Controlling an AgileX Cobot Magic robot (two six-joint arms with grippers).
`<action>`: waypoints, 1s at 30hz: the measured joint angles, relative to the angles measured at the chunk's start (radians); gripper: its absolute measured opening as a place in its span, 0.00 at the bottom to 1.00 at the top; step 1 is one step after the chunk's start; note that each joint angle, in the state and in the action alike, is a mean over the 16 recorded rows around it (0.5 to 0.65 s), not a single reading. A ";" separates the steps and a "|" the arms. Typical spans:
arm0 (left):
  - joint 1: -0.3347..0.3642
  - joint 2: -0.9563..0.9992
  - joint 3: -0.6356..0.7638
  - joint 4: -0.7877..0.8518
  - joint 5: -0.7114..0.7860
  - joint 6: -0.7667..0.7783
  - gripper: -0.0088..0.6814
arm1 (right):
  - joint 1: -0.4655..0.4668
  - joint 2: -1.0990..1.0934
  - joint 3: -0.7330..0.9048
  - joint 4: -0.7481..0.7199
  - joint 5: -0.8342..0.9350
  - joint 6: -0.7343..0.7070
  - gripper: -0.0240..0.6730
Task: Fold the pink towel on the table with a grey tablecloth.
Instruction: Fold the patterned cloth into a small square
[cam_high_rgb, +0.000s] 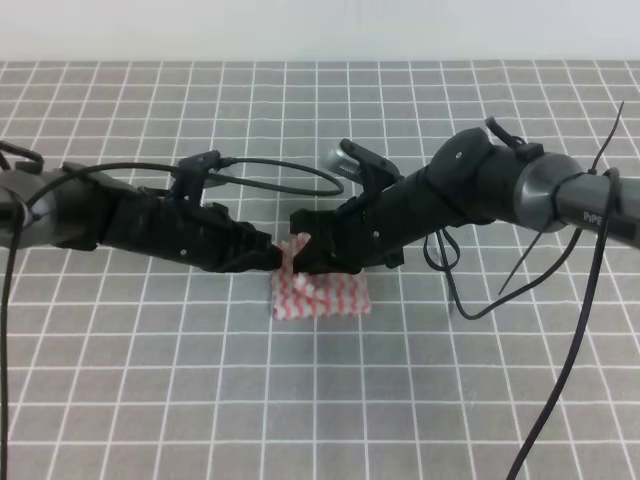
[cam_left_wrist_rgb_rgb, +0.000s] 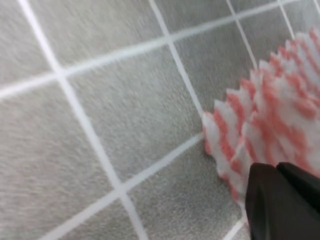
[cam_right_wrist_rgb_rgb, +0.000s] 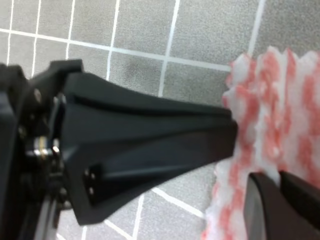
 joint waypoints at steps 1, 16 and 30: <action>0.002 -0.002 0.000 0.001 0.001 0.000 0.01 | 0.000 0.000 -0.001 0.000 0.001 0.000 0.01; 0.028 -0.031 0.001 0.019 -0.026 0.000 0.01 | 0.010 -0.001 -0.005 -0.001 0.029 -0.002 0.01; 0.031 -0.034 0.001 0.027 -0.026 0.000 0.01 | 0.021 0.001 -0.005 0.015 0.005 -0.006 0.05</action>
